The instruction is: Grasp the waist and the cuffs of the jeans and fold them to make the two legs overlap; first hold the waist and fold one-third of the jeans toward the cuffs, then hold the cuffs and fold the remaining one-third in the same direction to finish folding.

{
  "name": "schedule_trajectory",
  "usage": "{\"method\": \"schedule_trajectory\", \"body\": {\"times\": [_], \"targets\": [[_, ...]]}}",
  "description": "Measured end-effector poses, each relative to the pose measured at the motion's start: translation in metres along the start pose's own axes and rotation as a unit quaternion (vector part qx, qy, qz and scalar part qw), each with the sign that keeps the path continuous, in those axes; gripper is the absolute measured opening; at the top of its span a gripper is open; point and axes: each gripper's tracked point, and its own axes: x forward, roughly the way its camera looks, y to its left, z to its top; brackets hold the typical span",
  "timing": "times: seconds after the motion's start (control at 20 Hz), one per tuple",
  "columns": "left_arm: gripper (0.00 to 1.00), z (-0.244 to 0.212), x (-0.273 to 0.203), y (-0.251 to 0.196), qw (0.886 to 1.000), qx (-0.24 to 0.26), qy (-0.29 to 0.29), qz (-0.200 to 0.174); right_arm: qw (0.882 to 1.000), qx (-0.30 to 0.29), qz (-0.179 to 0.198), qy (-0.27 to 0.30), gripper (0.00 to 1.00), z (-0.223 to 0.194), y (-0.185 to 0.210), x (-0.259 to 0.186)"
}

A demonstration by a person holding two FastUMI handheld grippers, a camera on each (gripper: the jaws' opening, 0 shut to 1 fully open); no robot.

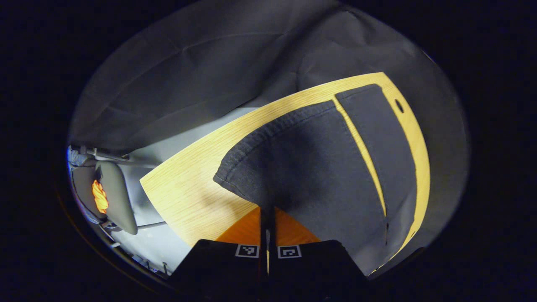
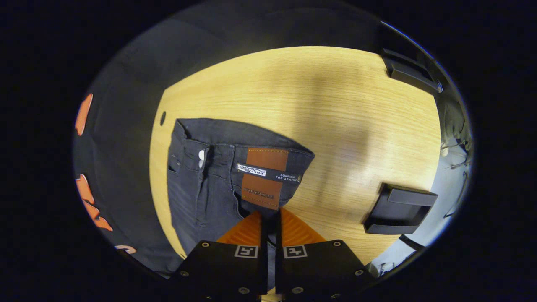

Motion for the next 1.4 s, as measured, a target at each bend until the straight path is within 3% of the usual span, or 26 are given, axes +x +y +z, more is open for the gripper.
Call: {"method": "schedule_trajectory", "body": {"times": [0.15, 0.3, 0.45, 0.85, 1.4], "targets": [[0.01, 0.014, -0.021, -0.022, 0.998, -0.006, -0.033, -0.054, 0.999, -0.024, 0.036, -0.026, 0.07, 0.006, 0.004, -0.01], [0.01, 0.024, -0.041, -0.039, 0.995, 0.007, -0.057, -0.08, 0.998, -0.026, 0.055, -0.029, 0.07, 0.005, 0.011, -0.013], [0.01, 0.037, -0.059, -0.061, 0.992, 0.008, -0.074, -0.101, 0.996, -0.034, 0.078, -0.027, 0.07, 0.005, 0.051, -0.03], [0.01, 0.082, -0.056, -0.125, 0.989, 0.028, -0.087, -0.112, 0.993, -0.062, 0.096, -0.018, 0.08, 0.015, 0.111, -0.035], [0.01, 0.14, -0.037, -0.187, 0.988, 0.073, -0.097, -0.095, 0.995, -0.034, 0.097, -0.001, 0.07, 0.039, 0.158, -0.004]]}}
